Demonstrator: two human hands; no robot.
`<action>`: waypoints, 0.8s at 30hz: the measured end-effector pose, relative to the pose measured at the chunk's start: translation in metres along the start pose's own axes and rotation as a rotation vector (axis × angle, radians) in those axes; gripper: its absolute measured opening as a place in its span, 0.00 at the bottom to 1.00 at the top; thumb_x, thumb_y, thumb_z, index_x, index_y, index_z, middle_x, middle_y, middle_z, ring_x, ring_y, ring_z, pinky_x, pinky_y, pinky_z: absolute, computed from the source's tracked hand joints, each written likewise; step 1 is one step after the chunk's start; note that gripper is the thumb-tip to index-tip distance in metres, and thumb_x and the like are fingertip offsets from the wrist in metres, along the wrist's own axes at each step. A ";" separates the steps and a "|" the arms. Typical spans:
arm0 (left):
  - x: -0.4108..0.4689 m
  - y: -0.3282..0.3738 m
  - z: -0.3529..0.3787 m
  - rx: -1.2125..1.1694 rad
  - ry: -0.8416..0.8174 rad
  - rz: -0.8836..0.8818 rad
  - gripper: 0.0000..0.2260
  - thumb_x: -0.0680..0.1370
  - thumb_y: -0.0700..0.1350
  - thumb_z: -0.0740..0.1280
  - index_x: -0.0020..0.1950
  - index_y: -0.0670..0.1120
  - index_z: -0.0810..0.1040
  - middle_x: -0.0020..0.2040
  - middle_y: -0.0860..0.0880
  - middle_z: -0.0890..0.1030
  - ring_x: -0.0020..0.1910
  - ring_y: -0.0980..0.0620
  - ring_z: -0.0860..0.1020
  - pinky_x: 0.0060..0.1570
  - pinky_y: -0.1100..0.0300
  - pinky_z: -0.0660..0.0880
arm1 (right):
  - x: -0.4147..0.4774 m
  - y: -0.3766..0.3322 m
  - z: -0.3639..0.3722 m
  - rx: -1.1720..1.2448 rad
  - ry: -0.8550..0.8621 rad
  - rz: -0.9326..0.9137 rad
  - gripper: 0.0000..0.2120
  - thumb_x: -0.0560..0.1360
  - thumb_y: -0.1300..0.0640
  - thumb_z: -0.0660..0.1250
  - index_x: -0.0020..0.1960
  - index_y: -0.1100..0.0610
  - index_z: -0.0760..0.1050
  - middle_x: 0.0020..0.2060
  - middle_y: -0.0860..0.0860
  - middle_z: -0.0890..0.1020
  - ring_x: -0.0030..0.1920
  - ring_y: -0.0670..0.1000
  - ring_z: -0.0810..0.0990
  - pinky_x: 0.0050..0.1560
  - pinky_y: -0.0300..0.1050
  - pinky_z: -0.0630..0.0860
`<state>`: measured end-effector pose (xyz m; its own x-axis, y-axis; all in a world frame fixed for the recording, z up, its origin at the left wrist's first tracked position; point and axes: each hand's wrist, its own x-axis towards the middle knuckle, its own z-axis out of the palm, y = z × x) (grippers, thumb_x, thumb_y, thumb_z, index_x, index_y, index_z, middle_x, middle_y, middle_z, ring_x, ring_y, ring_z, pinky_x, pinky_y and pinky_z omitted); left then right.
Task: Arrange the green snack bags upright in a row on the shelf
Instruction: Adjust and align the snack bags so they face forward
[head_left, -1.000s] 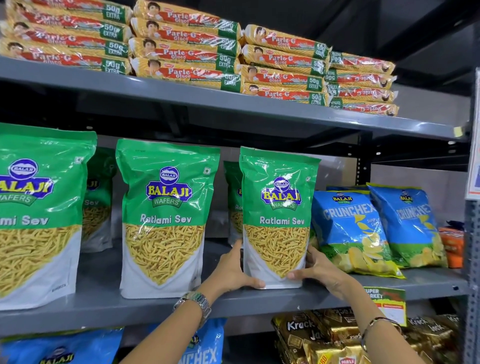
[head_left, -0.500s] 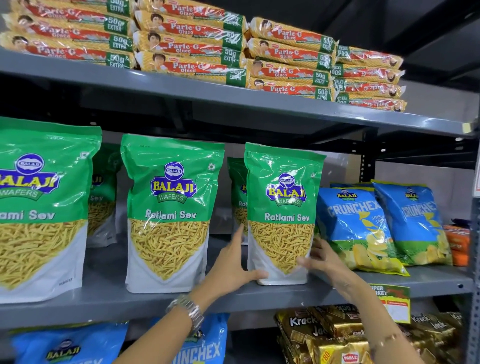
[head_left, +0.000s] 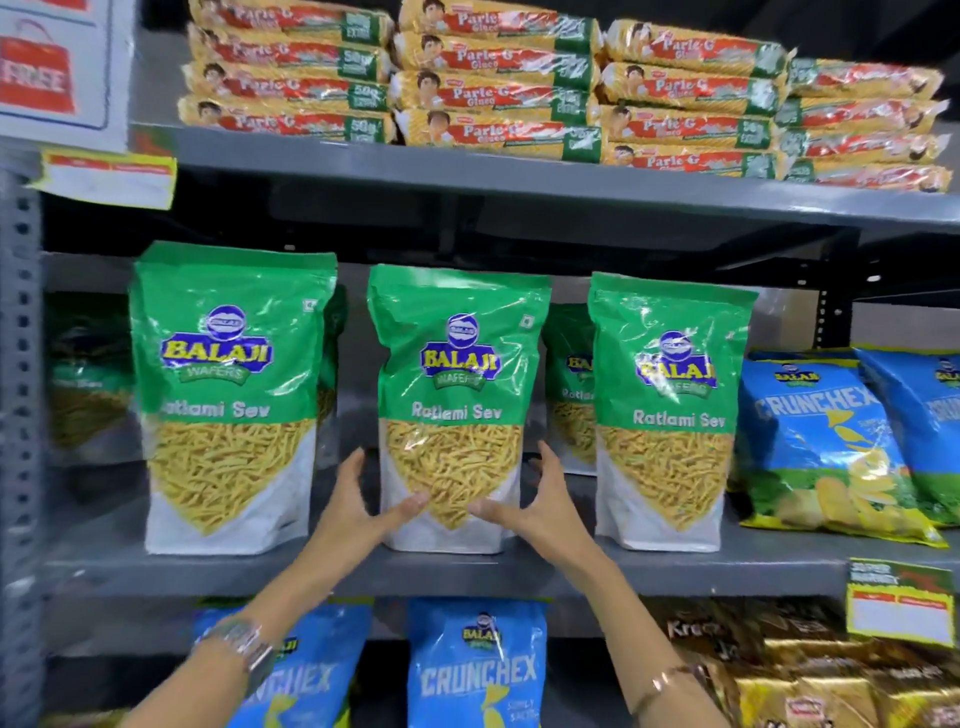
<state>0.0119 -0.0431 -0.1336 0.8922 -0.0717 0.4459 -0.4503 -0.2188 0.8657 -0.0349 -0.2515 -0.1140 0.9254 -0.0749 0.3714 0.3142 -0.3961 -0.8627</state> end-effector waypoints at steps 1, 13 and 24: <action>0.005 0.002 -0.003 0.022 -0.045 -0.008 0.62 0.48 0.70 0.72 0.74 0.49 0.51 0.75 0.47 0.59 0.73 0.48 0.61 0.71 0.49 0.60 | 0.005 0.000 0.002 0.029 -0.017 0.023 0.58 0.61 0.46 0.77 0.76 0.52 0.41 0.77 0.49 0.52 0.75 0.52 0.56 0.70 0.49 0.60; 0.017 0.009 -0.012 0.042 -0.220 0.031 0.45 0.48 0.66 0.77 0.61 0.58 0.64 0.64 0.52 0.73 0.62 0.49 0.74 0.63 0.48 0.72 | 0.029 0.009 0.019 0.266 -0.028 -0.027 0.41 0.54 0.59 0.81 0.61 0.54 0.65 0.58 0.53 0.78 0.58 0.51 0.78 0.59 0.47 0.76; 0.020 0.007 -0.003 0.012 -0.177 0.055 0.37 0.57 0.54 0.79 0.61 0.58 0.66 0.63 0.51 0.74 0.59 0.49 0.75 0.60 0.50 0.74 | 0.028 0.008 0.008 0.256 -0.054 -0.017 0.33 0.61 0.66 0.78 0.59 0.54 0.64 0.52 0.47 0.78 0.53 0.45 0.77 0.51 0.38 0.76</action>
<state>0.0261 -0.0435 -0.1176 0.8591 -0.2541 0.4443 -0.4988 -0.2211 0.8380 -0.0044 -0.2493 -0.1134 0.9273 -0.0187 0.3739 0.3670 -0.1515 -0.9178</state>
